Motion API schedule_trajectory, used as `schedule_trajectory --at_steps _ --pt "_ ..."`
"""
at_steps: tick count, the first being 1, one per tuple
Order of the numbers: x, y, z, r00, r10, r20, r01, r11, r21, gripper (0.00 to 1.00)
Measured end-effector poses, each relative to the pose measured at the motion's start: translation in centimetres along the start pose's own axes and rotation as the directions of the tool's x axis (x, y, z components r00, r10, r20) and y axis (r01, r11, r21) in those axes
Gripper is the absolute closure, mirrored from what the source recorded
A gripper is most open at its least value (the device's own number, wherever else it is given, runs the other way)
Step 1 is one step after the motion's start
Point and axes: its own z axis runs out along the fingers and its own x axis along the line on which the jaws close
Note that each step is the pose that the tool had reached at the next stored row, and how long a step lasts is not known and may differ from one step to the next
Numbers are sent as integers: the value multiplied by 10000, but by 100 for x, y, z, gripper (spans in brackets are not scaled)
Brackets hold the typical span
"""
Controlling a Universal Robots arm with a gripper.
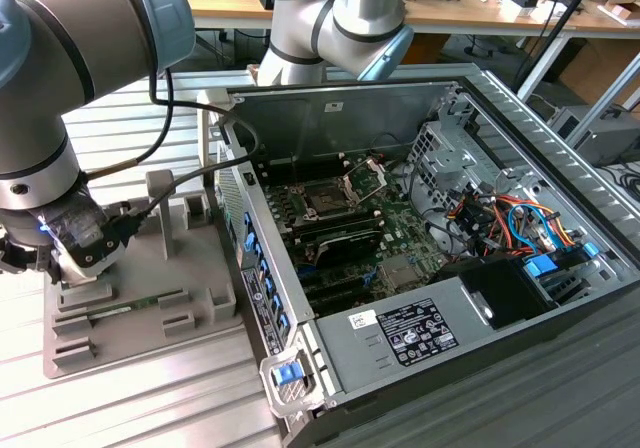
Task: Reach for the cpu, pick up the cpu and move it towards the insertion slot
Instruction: 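Pick up the cpu and move it towards the insertion slot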
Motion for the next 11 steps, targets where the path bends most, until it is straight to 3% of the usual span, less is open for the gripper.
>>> schedule_trajectory --at_steps 11 --pt "0 0 -2 10000 0 15 0 9998 -174 45"
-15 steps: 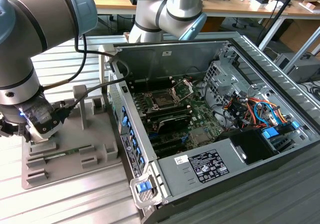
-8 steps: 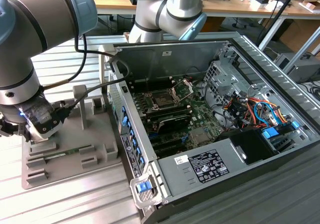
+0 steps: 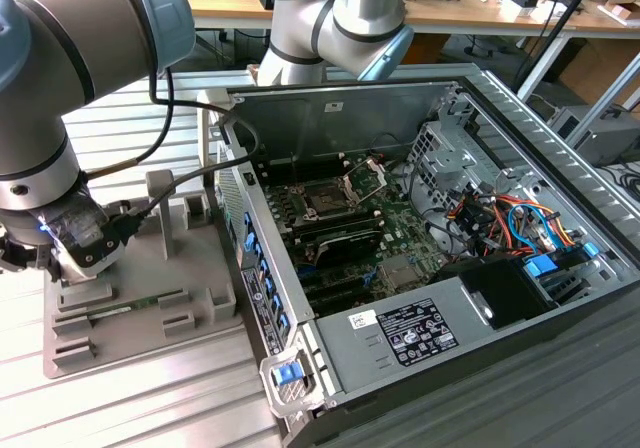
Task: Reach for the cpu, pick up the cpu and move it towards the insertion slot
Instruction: 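Pick up the cpu and move it towards the insertion slot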
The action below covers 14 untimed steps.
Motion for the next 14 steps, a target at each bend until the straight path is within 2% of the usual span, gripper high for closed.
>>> schedule_trajectory --at_steps 9,14 --pt "0 1 -5 10000 0 15 1 9999 -171 45" --pt "0 2 -23 10000 -1 17 1 9998 -218 45"
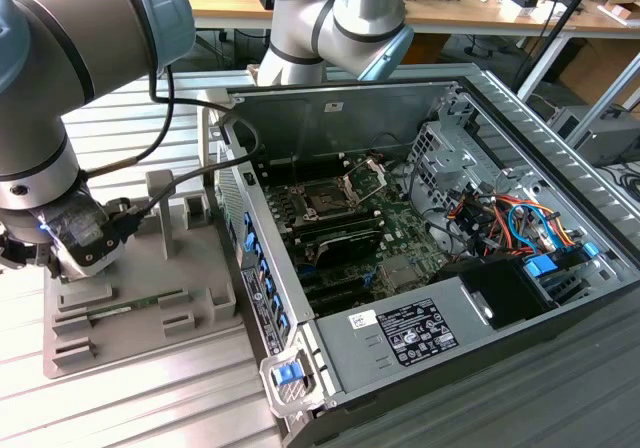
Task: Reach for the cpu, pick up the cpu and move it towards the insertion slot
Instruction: 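Pick up the cpu and move it towards the insertion slot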
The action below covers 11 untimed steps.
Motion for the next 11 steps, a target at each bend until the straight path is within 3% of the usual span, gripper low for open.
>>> schedule_trajectory --at_steps 11 --pt "0 5 -33 10000 0 8 0 10000 -98 45"
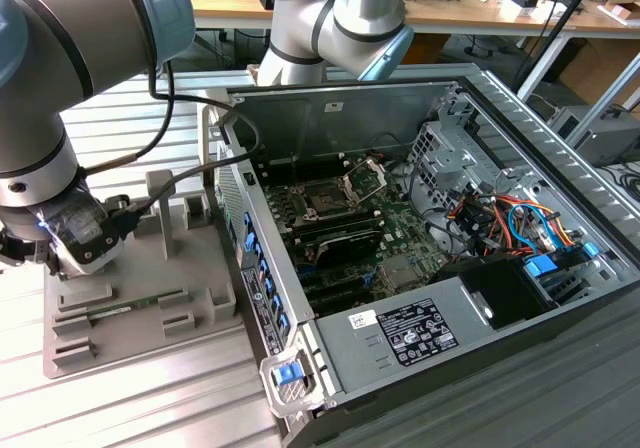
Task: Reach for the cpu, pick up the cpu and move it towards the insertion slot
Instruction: 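Pick up the cpu and move it towards the insertion slot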
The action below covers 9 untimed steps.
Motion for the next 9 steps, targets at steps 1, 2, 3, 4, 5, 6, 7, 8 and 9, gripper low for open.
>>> schedule_trajectory --at_steps 1,2,3,4,5,6,7,8,9 --pt "0 0 -2 10000 0 1 0 10000 -8 45" --pt "0 1 -5 10000 0 2 0 10000 -14 45" --pt "0 1 -8 10000 0 2 0 10000 -19 45" --pt "0 2 -12 10000 0 3 0 10000 -28 45" --pt "0 2 -15 10000 0 3 0 10000 -35 45" --pt "0 3 -17 10000 0 4 0 10000 -42 45" --pt "0 3 -20 10000 0 5 0 10000 -50 45" --pt "0 3 -22 10000 -1 5 1 10000 -56 45" --pt "0 4 -25 10000 0 6 0 10000 -62 45"
